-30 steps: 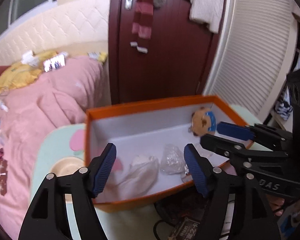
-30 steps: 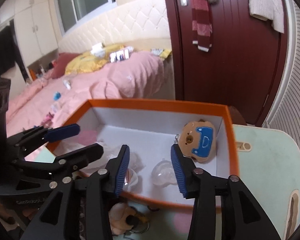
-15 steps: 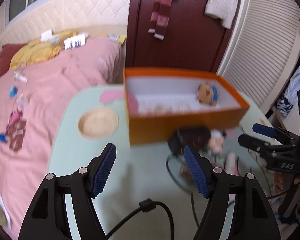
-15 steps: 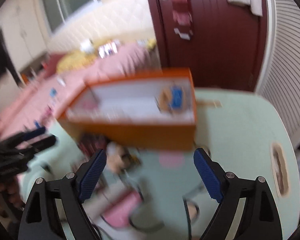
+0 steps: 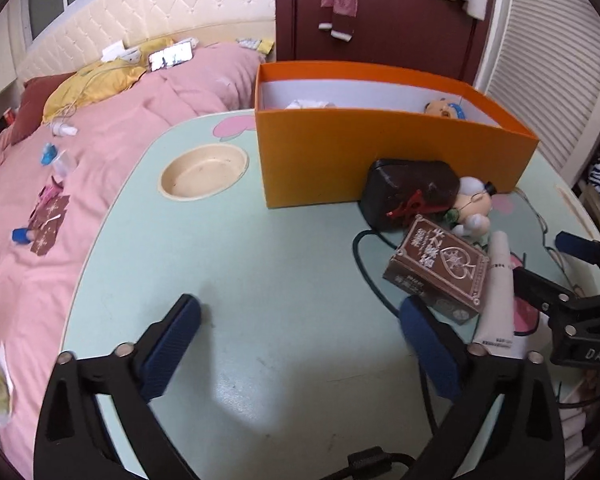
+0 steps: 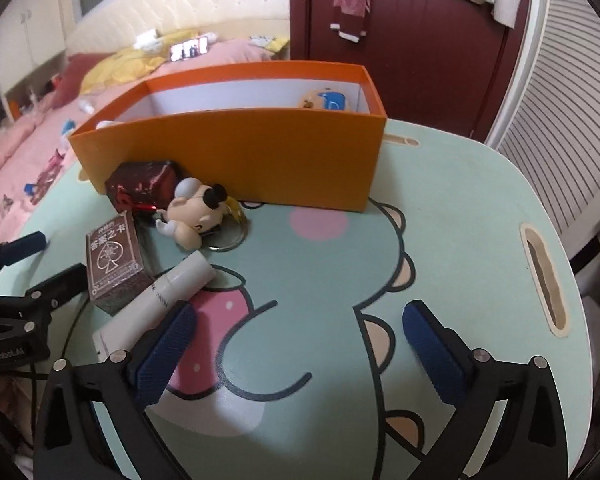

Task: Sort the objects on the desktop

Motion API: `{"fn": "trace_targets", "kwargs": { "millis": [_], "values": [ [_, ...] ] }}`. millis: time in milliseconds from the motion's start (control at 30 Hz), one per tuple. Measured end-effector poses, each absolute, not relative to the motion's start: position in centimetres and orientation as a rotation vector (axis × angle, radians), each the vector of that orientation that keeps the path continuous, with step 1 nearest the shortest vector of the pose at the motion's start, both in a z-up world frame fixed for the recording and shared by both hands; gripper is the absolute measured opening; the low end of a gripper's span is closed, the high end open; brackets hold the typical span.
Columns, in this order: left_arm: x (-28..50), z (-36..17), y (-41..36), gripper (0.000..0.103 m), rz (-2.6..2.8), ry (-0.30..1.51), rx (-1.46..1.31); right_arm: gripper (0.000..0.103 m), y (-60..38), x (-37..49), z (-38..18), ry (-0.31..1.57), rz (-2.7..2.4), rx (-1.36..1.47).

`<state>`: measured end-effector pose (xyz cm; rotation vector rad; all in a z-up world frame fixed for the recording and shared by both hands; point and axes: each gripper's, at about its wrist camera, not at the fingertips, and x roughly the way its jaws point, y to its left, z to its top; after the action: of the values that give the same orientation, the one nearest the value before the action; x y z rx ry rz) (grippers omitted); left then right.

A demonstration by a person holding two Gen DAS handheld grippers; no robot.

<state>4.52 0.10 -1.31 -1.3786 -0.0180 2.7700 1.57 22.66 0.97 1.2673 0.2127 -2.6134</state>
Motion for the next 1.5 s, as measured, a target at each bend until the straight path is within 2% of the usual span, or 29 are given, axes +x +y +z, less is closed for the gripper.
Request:
{"fn": "trace_targets", "kwargs": {
  "millis": [1500],
  "values": [
    [4.3, -0.7, 0.3, 0.102, 2.789, -0.029, -1.399, 0.103, 22.8, 2.0, 0.7, 0.205, -2.611, 1.258]
  ]
}}
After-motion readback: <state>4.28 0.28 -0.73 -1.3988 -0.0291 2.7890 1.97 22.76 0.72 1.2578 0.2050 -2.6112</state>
